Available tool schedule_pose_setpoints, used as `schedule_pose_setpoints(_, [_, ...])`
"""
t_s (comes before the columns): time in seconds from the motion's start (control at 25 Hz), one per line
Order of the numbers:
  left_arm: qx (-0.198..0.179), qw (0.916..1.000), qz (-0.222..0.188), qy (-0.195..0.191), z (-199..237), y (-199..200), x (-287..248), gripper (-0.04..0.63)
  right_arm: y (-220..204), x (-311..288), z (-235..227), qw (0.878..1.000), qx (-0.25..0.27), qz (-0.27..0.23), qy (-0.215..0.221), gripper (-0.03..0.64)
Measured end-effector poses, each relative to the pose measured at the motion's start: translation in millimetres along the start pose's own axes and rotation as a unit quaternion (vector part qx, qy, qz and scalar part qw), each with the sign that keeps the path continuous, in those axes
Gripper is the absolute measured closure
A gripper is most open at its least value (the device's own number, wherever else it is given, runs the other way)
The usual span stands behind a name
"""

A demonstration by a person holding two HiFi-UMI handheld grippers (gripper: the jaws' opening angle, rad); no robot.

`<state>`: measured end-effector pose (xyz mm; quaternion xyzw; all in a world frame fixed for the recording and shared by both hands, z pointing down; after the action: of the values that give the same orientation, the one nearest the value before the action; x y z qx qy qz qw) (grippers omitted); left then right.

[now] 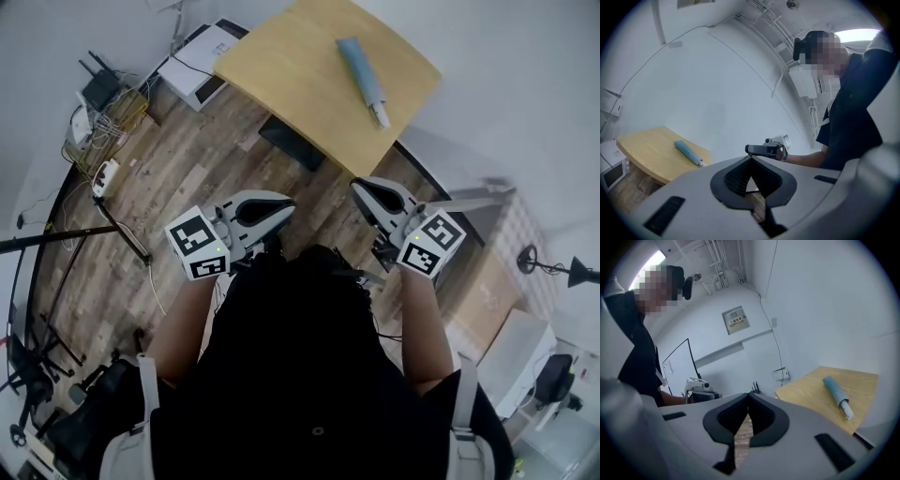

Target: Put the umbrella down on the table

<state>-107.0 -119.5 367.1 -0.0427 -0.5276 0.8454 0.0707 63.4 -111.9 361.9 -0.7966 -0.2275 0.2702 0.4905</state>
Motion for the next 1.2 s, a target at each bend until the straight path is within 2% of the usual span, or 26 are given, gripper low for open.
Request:
schedule_pose_setpoints(0.2, [-0.018,0.9996,0.007,-0.019,-21.5,2.3,0.7,0.583,-7.4,3.0,16.6,1.000,0.010,0.011,0.005,0.597])
schedule_pose_setpoints(0.4, [-0.033,0.9986,0.019,-0.036,-60.6,-6.0,2.0,0.583,-18.5,23.8,44.6,1.000,0.020,0.008,0.008,0.597])
schedule_pose_setpoints(0.52, [-0.044,0.9985,0.025,-0.021,-82.5,-20.1,6.3,0.583,-29.4,48.8,67.3,1.000,0.025,0.002,0.010,0.597])
schedule_pose_setpoints(0.6, [-0.038,0.9991,0.019,-0.006,-94.6,-26.8,11.2,0.583,-40.4,68.9,81.2,1.000,0.015,-0.003,0.011,0.597])
schedule_pose_setpoints(0.72, [-0.032,0.9994,0.011,-0.003,-125.9,-40.6,14.3,0.583,-62.5,101.8,106.0,1.000,0.007,-0.003,0.010,0.597])
schedule_pose_setpoints(0.84, [-0.020,0.9992,0.032,-0.010,-164.4,-72.6,9.2,0.583,-89.8,132.2,133.6,1.000,-0.010,-0.010,0.008,0.597])
schedule_pose_setpoints(1.0, [-0.009,0.9963,0.072,-0.046,-231.1,-118.9,4.3,0.583,-131.2,176.7,168.3,0.998,-0.055,-0.036,0.002,0.597])
schedule_pose_setpoints(1.2, [-0.015,0.9924,0.103,-0.066,-276.9,-142.6,14.0,0.583,-153.0,207.8,198.6,0.997,-0.055,-0.048,0.001,0.597])
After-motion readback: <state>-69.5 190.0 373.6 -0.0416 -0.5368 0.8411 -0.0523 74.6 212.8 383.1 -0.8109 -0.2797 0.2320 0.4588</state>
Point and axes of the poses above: the fingertips, and each gripper's own axes: x backward along the fingers, z to its left, y out of its top, the point moved 4 cm from there along x, backward along the fingers, and after that the axes turned 4 degrees about y, right-handed, at the moved point
